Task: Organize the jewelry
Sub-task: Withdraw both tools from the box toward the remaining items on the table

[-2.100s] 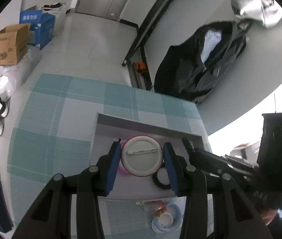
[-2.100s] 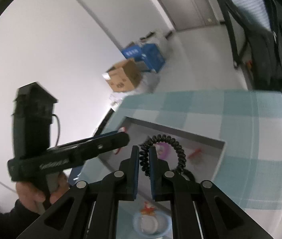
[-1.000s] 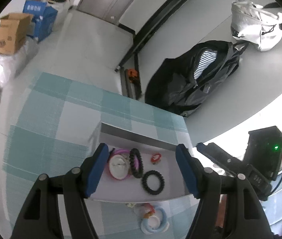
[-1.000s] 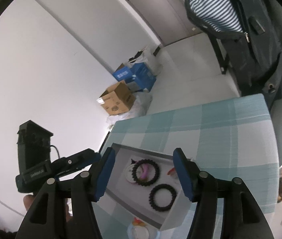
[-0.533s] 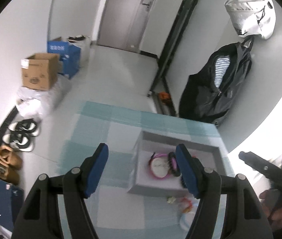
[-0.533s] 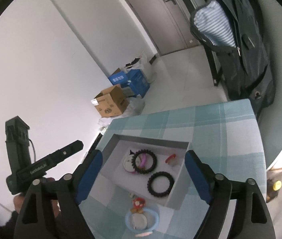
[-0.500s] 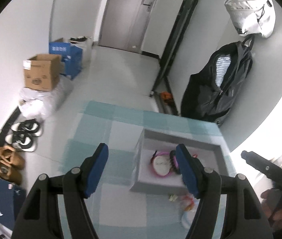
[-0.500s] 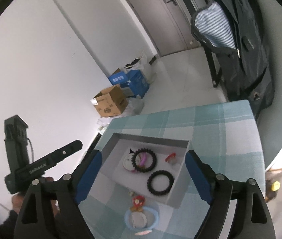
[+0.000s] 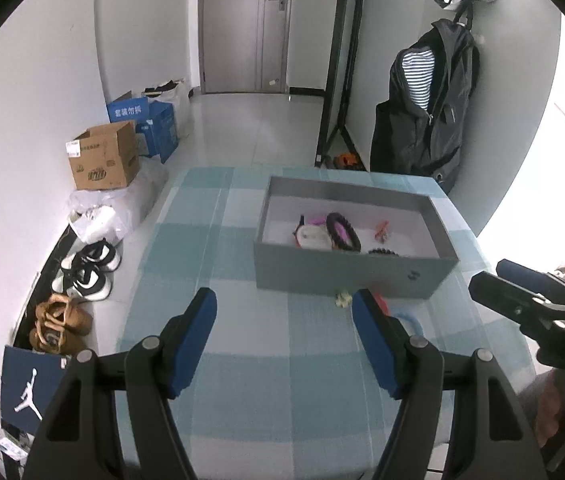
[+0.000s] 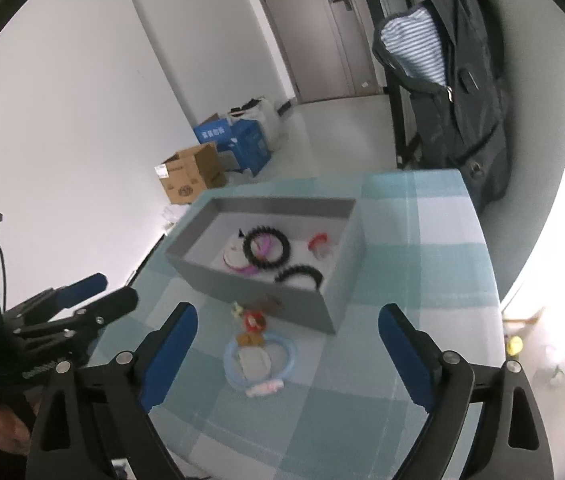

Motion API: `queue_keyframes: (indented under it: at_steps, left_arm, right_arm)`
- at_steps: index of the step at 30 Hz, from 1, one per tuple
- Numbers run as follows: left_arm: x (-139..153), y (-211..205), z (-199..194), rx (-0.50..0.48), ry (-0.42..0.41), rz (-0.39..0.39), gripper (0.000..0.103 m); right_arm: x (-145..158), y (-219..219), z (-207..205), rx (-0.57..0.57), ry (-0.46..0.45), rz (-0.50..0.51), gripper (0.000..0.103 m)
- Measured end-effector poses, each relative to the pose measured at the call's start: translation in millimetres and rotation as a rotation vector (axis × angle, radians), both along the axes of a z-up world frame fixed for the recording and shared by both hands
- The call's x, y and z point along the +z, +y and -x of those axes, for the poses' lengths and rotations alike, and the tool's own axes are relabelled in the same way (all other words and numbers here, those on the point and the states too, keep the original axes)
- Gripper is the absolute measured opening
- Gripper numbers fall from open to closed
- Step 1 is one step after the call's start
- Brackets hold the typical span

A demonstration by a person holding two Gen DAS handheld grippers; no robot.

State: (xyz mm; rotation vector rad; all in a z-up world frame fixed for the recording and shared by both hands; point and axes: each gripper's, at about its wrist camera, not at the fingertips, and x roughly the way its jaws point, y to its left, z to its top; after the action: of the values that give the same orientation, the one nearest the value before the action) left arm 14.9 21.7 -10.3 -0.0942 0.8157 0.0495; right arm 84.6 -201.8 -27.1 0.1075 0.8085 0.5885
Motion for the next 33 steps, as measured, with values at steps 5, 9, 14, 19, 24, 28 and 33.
queue_keyframes:
  at_steps: [5,9,14,19,24,28,33]
  left_arm:
    - [-8.1,3.7,9.5,0.027,0.028,0.051,0.078]
    - [-12.2,-3.7,11.6,0.028,0.034,0.016,0.078]
    - [-19.4,-8.0,12.5,0.028,0.060,0.029,0.078]
    - [-21.5,-9.6,15.8,0.032,0.067,0.018,0.078]
    - [-25.7,-6.1,16.7,0.046,0.082,0.011,0.078]
    - [-28.9,-2.3,14.9,0.063,0.094,0.016,0.078]
    - [-31.9,-1.2,13.8,0.073,0.107,0.018,0.078]
  right_arm:
    - [-11.4,-4.3,8.3,0.000,0.009,0.058,0.092]
    - [-22.5,-2.6,10.6,0.038,0.032,0.084,0.092]
    - [-34.9,7.2,15.7,0.111,0.058,0.108,0.092]
    - [-48.6,21.8,18.1,0.181,0.091,0.114,0.080]
    - [-54.7,29.1,14.7,0.196,0.114,0.109,0.068]
    - [-54.6,32.8,10.8,0.204,0.120,0.099,0.056]
    - [-53.9,39.3,12.1,0.202,0.093,0.154,0.035]
